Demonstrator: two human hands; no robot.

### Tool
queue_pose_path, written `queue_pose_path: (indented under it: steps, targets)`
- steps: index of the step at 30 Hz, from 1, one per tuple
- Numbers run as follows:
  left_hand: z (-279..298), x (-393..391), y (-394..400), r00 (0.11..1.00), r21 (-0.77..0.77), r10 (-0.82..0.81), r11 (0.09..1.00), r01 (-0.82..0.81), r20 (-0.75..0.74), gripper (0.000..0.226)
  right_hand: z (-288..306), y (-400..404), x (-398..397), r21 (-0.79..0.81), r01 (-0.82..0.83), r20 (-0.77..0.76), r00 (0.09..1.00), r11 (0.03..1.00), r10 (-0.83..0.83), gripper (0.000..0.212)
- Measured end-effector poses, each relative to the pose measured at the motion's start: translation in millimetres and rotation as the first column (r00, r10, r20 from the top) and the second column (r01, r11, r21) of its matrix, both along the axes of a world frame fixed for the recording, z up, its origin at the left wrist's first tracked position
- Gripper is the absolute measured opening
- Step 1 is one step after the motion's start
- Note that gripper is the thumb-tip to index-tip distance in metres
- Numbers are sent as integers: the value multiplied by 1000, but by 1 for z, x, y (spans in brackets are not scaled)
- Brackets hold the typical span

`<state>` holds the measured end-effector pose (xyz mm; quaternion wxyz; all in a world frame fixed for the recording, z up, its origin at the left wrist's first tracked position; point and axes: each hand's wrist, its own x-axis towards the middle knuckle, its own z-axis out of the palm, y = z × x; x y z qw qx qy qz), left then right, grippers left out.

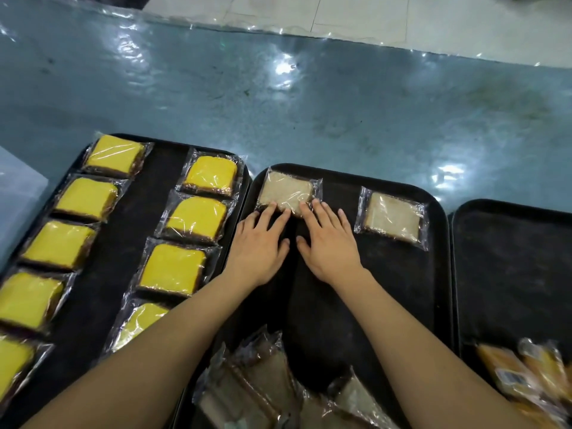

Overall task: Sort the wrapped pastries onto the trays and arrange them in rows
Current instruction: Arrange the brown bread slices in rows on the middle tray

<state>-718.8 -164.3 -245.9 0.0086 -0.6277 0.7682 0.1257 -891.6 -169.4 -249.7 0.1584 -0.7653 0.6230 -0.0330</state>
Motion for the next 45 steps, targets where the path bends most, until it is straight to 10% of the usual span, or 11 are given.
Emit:
queue_pose_path:
  steps: [22, 29, 35, 41, 45]
  targets:
    - [68, 77, 262, 972, -66, -56, 997, 42, -228, 42, 78, 198, 25, 24, 129, 164, 978, 991, -131, 24]
    - [48, 61, 290, 995, 25, -46, 999, 48, -89, 95, 92, 235, 62, 123, -25, -134, 990, 992, 41, 37]
    - [39, 71, 289, 964, 44, -75, 995, 89, -254, 94, 103, 233, 80, 250, 78, 38, 995, 965, -90, 8]
    - [72, 99, 279, 735, 174, 167, 982, -67, -658, 73, 104, 224, 81, 429, 200, 617, 648, 881, -447, 8]
    - [98, 99, 252, 151, 487, 546, 819, -303, -824, 51, 101, 215, 79, 424, 306, 601, 609, 852, -518, 18]
